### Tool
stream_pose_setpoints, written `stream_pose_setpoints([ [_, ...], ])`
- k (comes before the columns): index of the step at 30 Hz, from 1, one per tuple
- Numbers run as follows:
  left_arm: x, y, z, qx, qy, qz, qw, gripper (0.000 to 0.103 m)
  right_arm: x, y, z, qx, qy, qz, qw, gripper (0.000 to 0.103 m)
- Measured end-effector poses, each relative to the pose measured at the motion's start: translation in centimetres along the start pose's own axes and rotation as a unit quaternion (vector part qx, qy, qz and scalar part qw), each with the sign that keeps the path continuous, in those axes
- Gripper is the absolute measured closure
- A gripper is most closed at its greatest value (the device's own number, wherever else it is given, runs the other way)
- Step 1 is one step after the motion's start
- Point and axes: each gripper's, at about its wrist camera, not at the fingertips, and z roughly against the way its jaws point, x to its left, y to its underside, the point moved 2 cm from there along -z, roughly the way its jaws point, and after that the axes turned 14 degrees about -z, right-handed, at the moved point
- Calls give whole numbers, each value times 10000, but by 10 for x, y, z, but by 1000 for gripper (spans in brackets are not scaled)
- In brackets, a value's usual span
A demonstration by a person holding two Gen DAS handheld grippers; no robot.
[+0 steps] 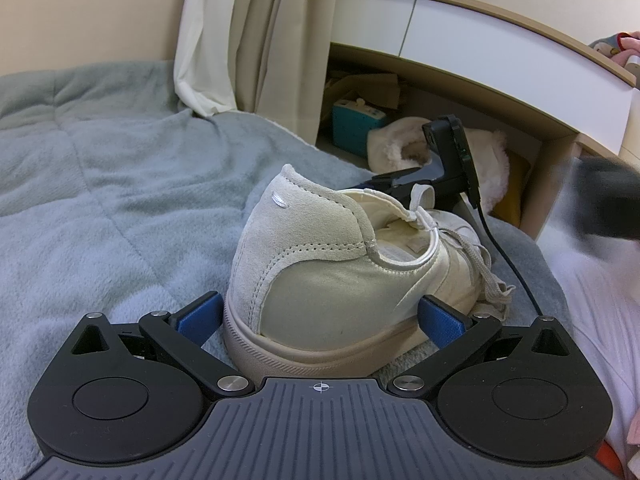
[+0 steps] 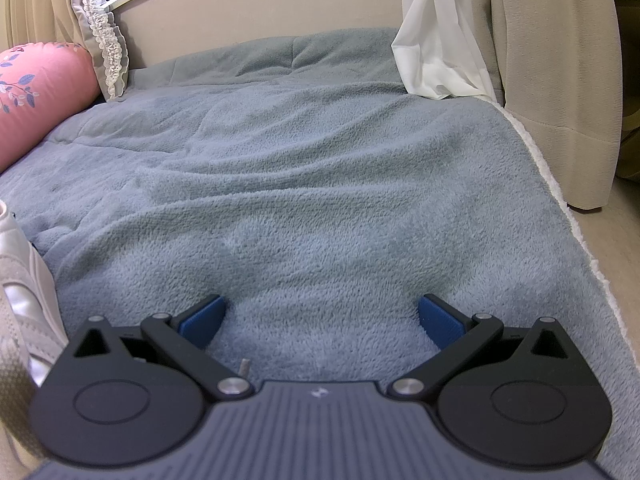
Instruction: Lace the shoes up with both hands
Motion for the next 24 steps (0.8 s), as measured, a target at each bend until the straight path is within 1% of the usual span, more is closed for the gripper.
stream_pose_setpoints([
  [7, 0, 0, 0, 0, 8, 15, 10000, 0, 1, 0, 0, 2, 3, 12, 10000, 0],
  [11, 3, 1, 0, -6, 75, 97, 9999, 0, 7, -1, -3, 3, 99, 122, 9999, 0],
  [14, 14, 4, -3, 13, 310, 402, 9987, 0, 7, -1, -4, 7, 59, 42, 10000, 0],
  [17, 30, 6, -10, 105, 751, 874, 9933, 0, 18, -12, -15, 146, 67, 330, 9993, 0],
  [18, 32, 6, -12, 140, 844, 884, 9924, 0, 21, -15, -18, 174, 58, 355, 9992, 0],
  [19, 31, 5, -12, 172, 872, 816, 9927, 0, 20, -17, -21, 177, 48, 216, 9996, 0],
  [22, 25, 3, -12, 215, 800, 612, 9947, 0, 19, -25, -26, 372, 15, -8, 9993, 0],
  [24, 22, 5, -11, 150, 729, 649, 9951, 0, 18, -31, -29, 543, 8, -120, 9985, 0],
])
